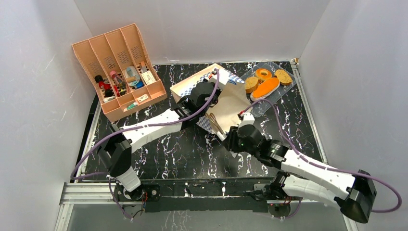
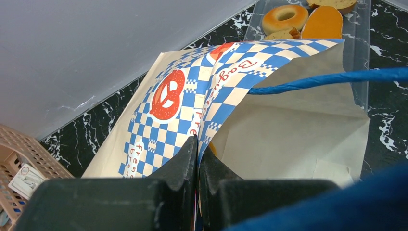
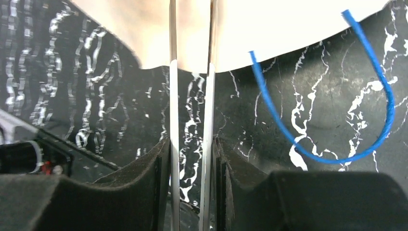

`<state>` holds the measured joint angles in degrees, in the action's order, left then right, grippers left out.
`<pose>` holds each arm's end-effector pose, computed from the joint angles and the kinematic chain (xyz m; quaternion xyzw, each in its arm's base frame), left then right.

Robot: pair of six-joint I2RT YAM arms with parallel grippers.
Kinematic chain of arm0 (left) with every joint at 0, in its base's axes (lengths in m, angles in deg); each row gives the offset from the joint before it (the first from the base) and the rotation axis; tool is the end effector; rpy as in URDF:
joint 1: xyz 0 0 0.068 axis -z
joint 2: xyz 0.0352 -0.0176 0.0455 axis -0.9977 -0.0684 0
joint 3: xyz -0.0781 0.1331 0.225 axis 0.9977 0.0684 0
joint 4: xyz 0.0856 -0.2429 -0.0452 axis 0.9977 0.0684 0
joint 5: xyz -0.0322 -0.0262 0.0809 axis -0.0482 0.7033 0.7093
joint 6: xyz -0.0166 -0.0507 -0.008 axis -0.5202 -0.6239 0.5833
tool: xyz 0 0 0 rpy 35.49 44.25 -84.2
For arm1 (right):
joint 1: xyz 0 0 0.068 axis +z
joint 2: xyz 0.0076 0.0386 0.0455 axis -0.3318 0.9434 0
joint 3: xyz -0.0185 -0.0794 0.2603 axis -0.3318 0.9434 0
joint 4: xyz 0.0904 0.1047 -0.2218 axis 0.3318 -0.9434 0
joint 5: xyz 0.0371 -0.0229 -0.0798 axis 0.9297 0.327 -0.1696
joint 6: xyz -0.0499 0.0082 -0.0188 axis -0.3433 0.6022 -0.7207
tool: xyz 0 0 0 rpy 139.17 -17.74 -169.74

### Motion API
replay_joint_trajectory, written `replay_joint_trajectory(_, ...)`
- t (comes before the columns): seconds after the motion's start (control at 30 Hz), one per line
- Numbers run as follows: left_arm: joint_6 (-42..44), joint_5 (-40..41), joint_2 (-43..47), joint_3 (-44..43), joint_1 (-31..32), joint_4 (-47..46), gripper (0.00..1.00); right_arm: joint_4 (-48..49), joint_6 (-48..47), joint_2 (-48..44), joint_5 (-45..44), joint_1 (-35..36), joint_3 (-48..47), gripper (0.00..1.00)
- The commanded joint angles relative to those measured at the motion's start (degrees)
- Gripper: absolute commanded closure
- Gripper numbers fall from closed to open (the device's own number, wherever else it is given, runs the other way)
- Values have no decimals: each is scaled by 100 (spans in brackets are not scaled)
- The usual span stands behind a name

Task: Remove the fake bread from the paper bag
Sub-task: Take out the fake bread from the paper bag.

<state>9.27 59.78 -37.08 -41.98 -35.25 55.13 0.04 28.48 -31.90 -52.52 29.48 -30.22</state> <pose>0.2659 -0.3021 0.3424 0.2419 0.6957 -0.0700 0.6728 0.1254 0.1346 0.2471 -0.0295 0.8944 0.2561 0.3654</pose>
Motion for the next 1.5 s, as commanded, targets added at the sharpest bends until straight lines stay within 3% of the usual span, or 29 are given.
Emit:
replay_joint_trajectory(0.0,53,361,615,348,74,-641,100,660,483,203,-1773,678,42,71)
replay_joint_trajectory(0.33,117,584,1255,1099,168,-810,100,685,642,77,-2379,772,175,71)
replay_joint_trajectory(0.67,114,636,1326,1393,251,-1069,100,1395,1647,121,-1564,774,532,70)
replay_joint_trajectory(1.0,74,684,1270,1549,401,-1354,100,1446,2728,173,-1046,774,473,70)
replay_joint_trajectory(1.47,223,951,1212,1593,795,-1552,100,1709,3890,722,-966,774,511,68)
